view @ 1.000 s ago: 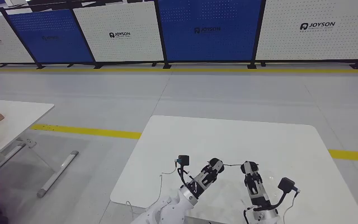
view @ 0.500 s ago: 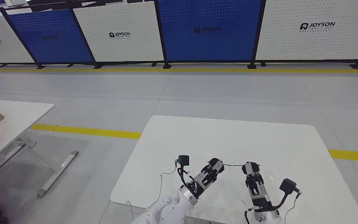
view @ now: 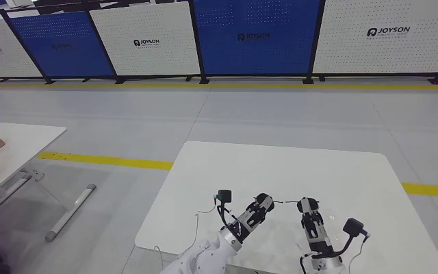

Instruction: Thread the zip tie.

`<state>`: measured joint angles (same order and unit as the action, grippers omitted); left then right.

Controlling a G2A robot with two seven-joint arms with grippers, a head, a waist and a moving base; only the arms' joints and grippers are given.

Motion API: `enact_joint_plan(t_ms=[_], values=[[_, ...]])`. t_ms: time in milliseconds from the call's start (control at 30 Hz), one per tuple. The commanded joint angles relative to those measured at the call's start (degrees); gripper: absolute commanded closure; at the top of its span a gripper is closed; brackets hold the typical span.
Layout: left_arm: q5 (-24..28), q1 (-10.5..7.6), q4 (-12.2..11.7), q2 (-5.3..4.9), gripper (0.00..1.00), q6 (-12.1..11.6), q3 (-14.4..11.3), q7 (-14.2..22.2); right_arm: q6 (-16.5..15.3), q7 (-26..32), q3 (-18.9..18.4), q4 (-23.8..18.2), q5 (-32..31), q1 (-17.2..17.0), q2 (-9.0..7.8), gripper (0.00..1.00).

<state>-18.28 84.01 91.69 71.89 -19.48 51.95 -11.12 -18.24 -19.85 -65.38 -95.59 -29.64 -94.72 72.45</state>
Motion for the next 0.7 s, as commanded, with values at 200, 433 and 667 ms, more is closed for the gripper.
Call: enact_joint_plan(t_ms=[200, 433, 667], values=[[0.0, 0.0, 0.0, 0.0, 1.0, 0.0, 0.0, 0.0, -0.7, 0.8, -0.1, 0.3, -0.3, 0.1, 0.27, 1.0], [0.0, 0.0, 0.0, 0.0, 1.0, 0.0, 0.0, 0.0, -1.2, 1.0, -0.5, -0.4, -0.3, -0.5, 0.32, 1.0], [0.0, 0.0, 0.0, 0.0, 1.0, 0.0, 0.0, 0.0, -1.0, 1.6, -0.5, 0.1, -0.6, -0.1, 0.55, 1.0]])
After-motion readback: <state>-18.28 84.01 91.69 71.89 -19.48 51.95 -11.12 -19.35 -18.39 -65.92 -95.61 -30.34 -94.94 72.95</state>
